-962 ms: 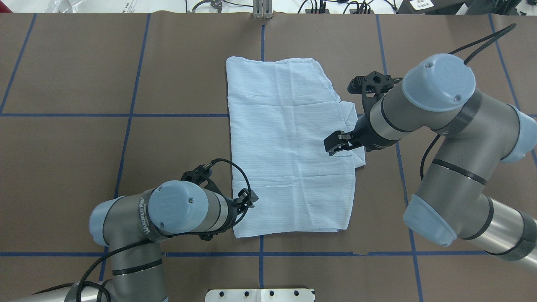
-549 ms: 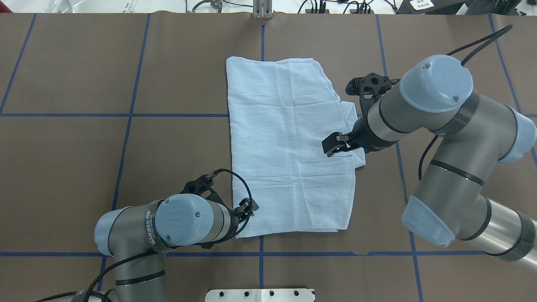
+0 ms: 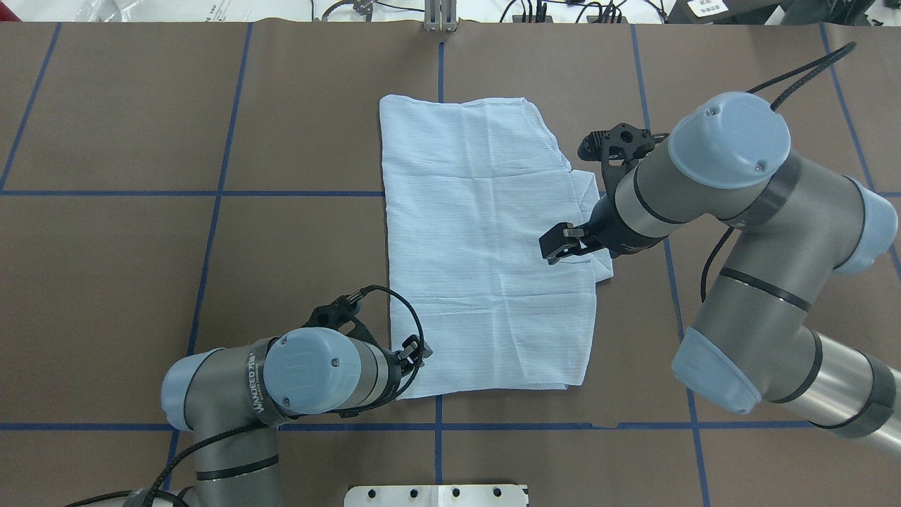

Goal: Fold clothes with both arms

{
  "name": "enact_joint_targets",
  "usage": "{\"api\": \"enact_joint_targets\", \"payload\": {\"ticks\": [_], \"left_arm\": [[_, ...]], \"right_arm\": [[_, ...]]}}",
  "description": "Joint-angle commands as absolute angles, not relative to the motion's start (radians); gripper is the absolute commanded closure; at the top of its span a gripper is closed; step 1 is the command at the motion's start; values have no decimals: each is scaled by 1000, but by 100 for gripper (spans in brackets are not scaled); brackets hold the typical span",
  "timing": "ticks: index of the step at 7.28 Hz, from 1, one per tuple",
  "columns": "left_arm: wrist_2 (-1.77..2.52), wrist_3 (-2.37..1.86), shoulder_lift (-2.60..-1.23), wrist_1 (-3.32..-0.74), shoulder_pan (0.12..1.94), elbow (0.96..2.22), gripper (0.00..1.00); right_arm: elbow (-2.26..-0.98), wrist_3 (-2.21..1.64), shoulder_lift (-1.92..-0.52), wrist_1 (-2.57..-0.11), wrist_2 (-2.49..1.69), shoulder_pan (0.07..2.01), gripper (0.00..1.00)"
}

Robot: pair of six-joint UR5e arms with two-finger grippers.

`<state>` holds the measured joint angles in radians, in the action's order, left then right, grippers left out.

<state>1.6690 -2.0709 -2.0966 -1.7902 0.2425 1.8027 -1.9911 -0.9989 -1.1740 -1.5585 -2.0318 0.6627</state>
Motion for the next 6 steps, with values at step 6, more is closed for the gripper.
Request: {"api": "enact_joint_targets", "payload": {"ticks": [6], "left_arm": [[1667,-2071,-2112,-1792,221,1779,25]], "right_arm": [[-1991,-1003,-1175,-1559,-2029,666,0]]}}
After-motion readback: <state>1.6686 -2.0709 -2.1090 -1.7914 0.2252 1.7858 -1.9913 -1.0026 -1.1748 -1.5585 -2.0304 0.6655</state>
